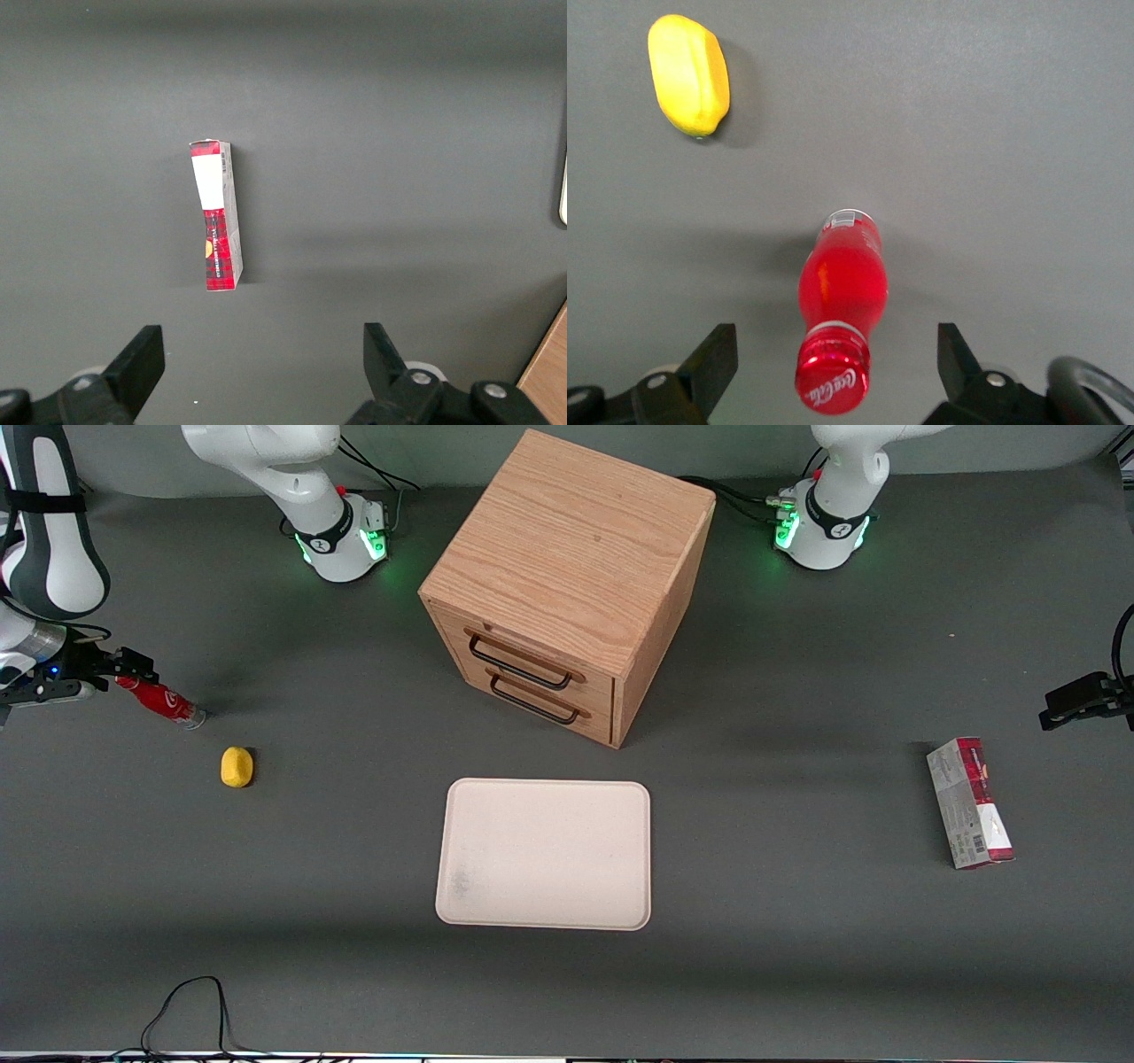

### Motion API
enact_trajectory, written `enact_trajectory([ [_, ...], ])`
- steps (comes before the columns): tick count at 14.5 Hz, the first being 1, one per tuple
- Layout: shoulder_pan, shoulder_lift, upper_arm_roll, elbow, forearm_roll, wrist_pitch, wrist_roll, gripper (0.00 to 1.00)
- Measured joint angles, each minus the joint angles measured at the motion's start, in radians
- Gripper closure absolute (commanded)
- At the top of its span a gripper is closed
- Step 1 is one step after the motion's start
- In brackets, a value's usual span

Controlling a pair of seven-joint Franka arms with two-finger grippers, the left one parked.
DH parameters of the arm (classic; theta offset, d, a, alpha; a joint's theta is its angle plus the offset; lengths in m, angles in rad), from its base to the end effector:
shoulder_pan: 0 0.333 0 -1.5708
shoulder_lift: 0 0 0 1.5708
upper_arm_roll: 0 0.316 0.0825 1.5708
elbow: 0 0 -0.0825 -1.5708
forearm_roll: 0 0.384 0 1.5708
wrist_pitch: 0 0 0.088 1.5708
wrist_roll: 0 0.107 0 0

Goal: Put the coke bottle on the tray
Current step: 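Close the right gripper around the red bottle's cap end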

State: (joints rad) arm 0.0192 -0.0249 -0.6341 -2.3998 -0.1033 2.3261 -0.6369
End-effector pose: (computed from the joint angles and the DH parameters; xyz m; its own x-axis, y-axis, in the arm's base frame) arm 0.3937 -0.2799 0.3182 0.9925 0.0945 -0.0779 0.0957 -0.9953 0.0127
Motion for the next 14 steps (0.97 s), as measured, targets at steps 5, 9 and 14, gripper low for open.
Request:
enact_trajectory([
  [5, 0.000, 0.002, 0.001, 0.003, 0.000, 0.002, -0.003, 0.91],
  [9, 0.003, 0.001, 0.002, 0.004, 0.001, 0.000, -0.004, 1.00],
  [14, 0.029, -0.025, 0.011, 0.052, 0.001, -0.089, -0.006, 1.00],
])
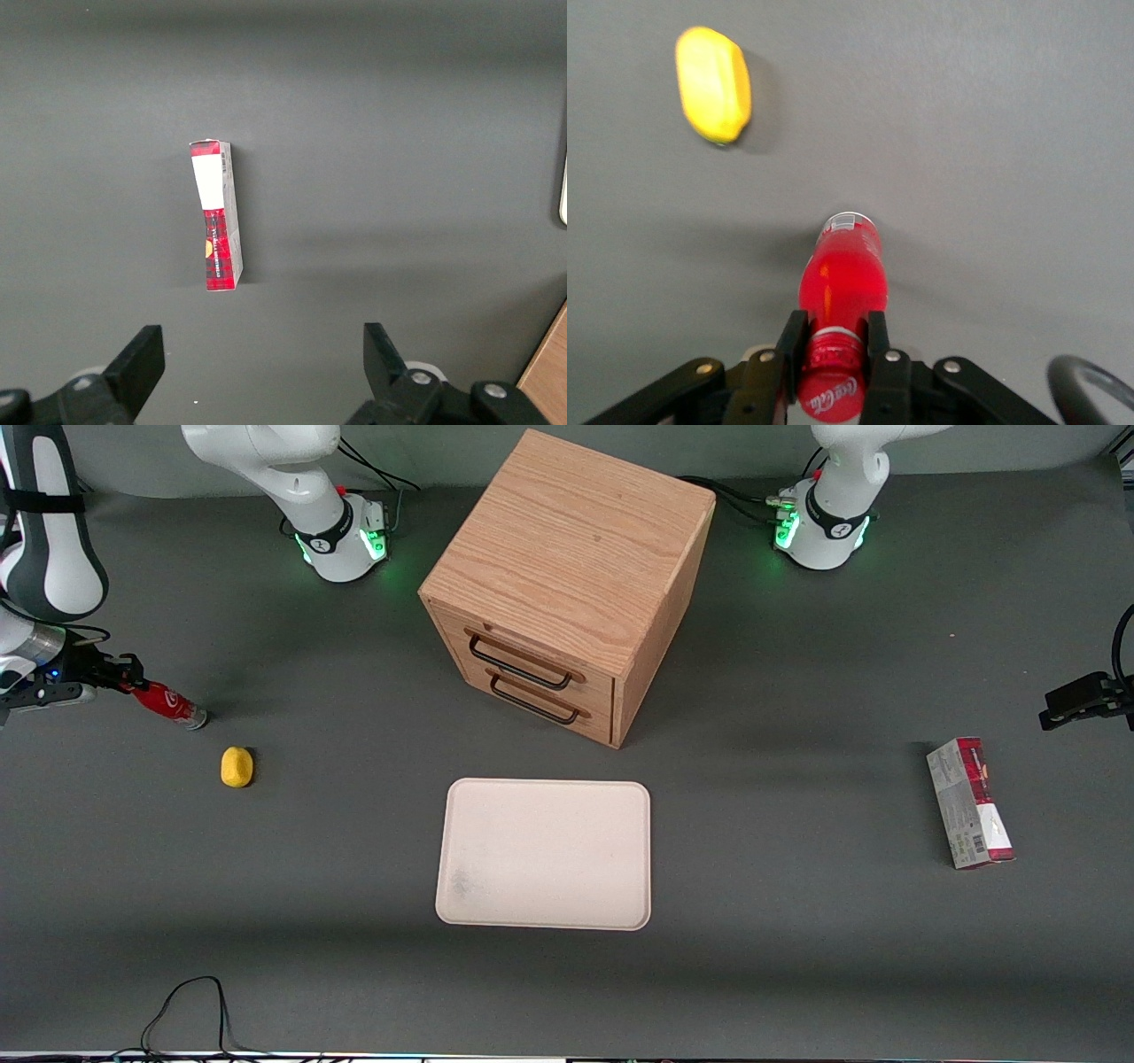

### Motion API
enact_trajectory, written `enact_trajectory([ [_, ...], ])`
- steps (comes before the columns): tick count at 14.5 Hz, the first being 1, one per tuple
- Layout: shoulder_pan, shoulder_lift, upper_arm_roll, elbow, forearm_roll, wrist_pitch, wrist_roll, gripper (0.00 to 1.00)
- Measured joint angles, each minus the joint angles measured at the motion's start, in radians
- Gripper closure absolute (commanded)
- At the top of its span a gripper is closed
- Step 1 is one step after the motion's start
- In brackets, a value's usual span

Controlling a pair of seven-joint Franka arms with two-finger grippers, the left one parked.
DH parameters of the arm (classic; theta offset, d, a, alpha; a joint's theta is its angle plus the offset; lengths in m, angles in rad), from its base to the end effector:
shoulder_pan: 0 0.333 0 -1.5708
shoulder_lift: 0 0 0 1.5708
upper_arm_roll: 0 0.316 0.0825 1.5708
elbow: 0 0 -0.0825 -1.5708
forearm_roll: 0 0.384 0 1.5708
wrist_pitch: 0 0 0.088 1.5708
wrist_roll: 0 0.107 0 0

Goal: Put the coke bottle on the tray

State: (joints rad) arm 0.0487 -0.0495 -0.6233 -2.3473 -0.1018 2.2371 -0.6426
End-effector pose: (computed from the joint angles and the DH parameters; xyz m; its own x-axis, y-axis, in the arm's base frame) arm 0.4097 -0.2689 0.3424 0.9873 0.1346 -0.0843 0.1347 -0.9909 -0.0050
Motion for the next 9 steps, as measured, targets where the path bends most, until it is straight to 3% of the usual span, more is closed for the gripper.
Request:
enact_trajectory([
  [9, 0.077, -0.068, 0.004, 0.535, 0.000, -0.623, -0.001, 1.00],
])
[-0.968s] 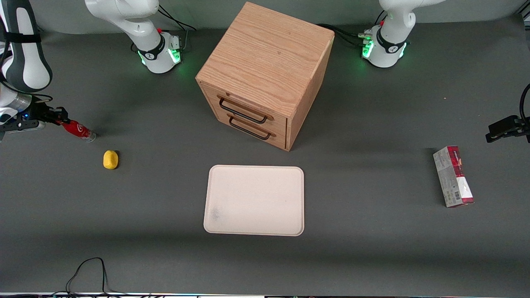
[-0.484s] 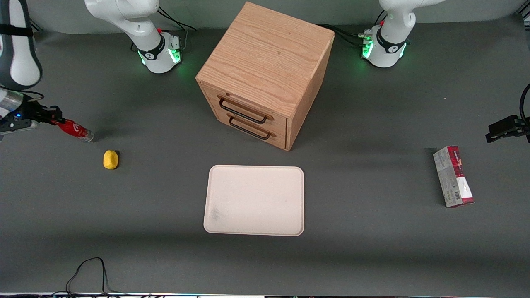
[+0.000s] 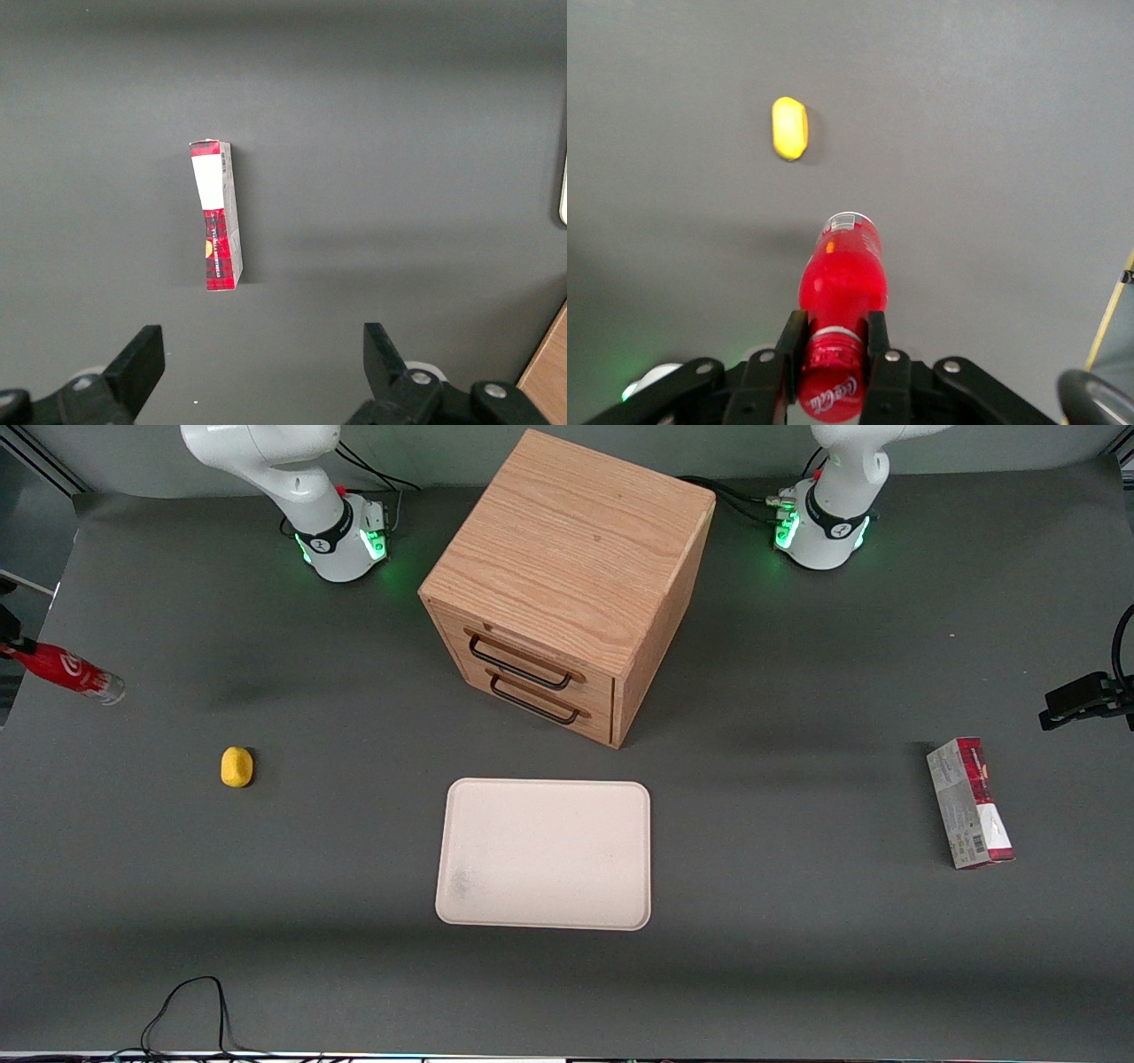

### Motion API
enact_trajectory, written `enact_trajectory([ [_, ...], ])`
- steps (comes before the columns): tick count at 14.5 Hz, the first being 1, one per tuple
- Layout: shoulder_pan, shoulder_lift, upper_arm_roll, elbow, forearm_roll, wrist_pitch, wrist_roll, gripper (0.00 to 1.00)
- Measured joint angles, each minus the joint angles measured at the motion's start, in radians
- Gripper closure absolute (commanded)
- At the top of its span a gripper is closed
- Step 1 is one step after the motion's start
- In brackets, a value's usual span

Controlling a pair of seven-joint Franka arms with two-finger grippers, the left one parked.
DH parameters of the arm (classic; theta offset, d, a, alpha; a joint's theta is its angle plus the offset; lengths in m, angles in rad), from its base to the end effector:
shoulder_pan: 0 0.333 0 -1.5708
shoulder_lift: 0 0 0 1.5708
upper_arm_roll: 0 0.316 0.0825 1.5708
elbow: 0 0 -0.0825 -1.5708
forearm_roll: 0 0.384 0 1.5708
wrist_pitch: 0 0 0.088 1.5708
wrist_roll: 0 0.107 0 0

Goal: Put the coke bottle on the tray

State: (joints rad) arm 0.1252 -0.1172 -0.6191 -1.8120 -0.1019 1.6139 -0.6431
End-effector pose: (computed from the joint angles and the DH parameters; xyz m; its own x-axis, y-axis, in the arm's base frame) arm 0.4467 -0.2685 0.5652 0.9810 0.1657 -0.1014 0.1629 -0.9860 -0.0348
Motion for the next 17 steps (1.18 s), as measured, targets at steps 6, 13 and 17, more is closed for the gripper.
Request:
enact_trajectory([
  [6, 0.017, -0.001, 0.010, 0.265, 0.000, -0.198, -0.003, 1.00],
  [13, 0.298, 0.164, 0.049, 0.452, 0.025, -0.204, 0.120, 1.00],
  [17, 0.360, 0.368, 0.089, 0.661, 0.188, -0.250, 0.273, 1.00],
])
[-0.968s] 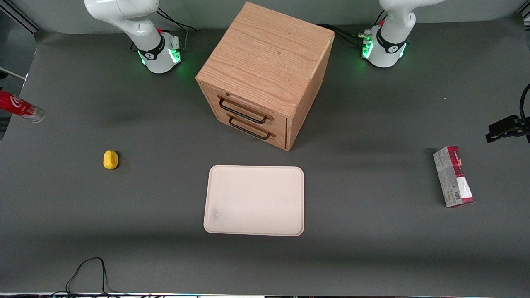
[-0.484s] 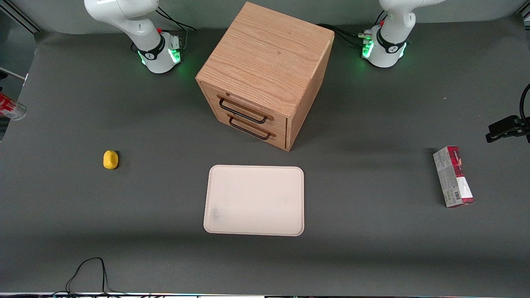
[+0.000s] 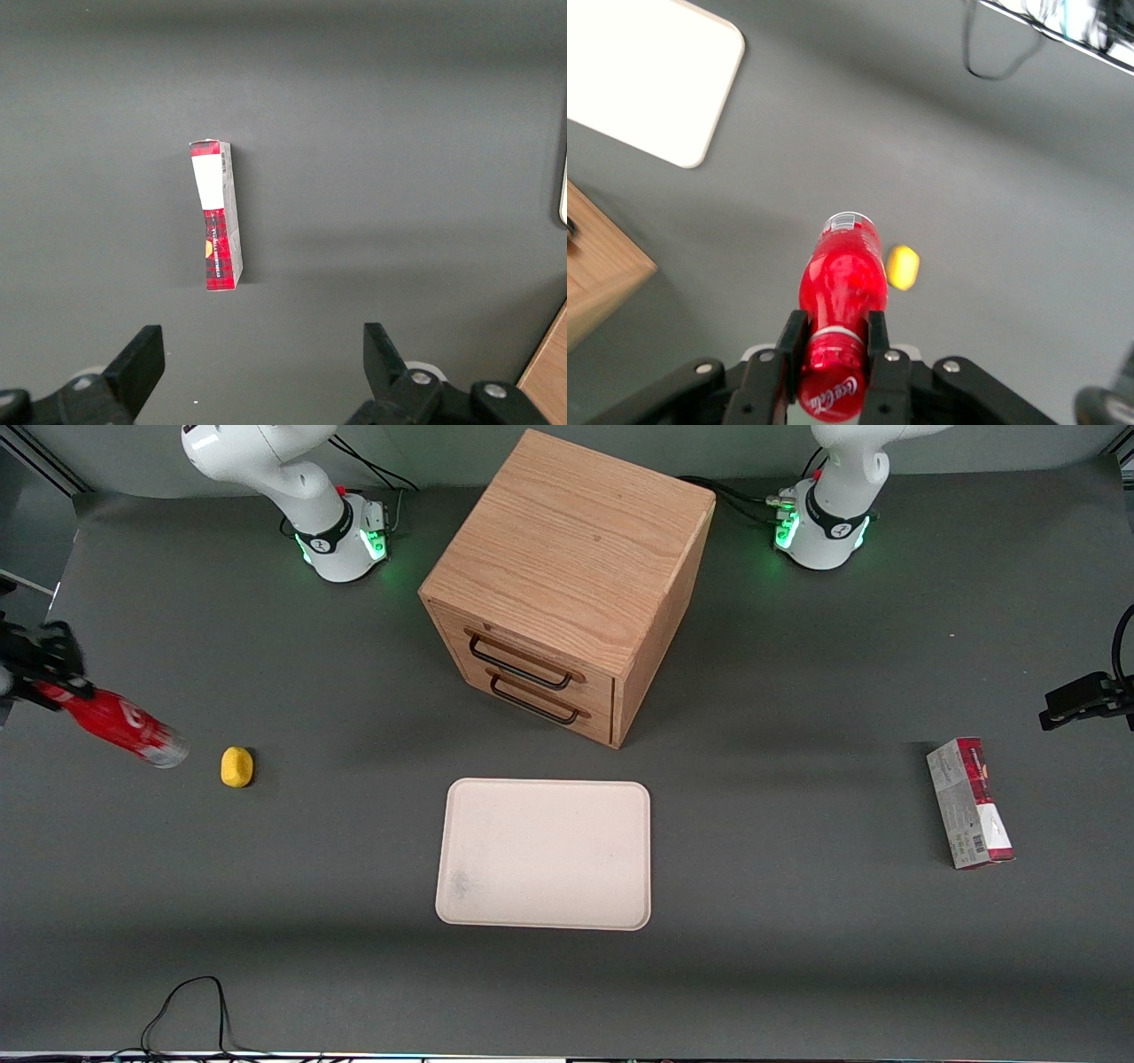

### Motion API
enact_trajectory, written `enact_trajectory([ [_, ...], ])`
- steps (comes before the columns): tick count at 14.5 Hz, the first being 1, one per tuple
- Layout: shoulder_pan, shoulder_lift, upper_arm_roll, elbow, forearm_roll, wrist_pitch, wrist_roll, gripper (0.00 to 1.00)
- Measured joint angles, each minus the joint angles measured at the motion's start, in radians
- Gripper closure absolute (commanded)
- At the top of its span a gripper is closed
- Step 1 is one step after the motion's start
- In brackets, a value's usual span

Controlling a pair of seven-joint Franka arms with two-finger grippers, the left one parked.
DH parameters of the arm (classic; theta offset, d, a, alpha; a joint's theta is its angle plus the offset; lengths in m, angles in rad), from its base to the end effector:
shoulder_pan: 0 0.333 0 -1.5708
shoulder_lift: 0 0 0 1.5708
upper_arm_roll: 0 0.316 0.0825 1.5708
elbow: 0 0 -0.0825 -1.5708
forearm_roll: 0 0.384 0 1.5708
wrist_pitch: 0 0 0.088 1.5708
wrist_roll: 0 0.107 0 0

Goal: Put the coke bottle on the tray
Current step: 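Carry the upright red bottle over the cream tray's edge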

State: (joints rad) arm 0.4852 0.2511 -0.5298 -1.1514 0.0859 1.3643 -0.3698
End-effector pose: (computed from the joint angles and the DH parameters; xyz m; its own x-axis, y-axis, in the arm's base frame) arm 0.5973 0.0349 0.6704 0.9372 0.3481 -0.0210 0.3487 -0.9365 0.0366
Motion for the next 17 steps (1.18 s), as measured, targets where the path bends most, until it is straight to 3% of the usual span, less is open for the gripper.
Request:
enact_trajectory([
  [6, 0.000, 0.218, 0.259, 0.198, 0.021, -0.007, 0.385, 1.00],
  [10, -0.004, 0.261, 0.366, 0.222, 0.022, 0.021, 0.526, 1.00],
  [17, -0.004, 0.359, 0.416, 0.223, 0.022, 0.136, 0.563, 1.00],
])
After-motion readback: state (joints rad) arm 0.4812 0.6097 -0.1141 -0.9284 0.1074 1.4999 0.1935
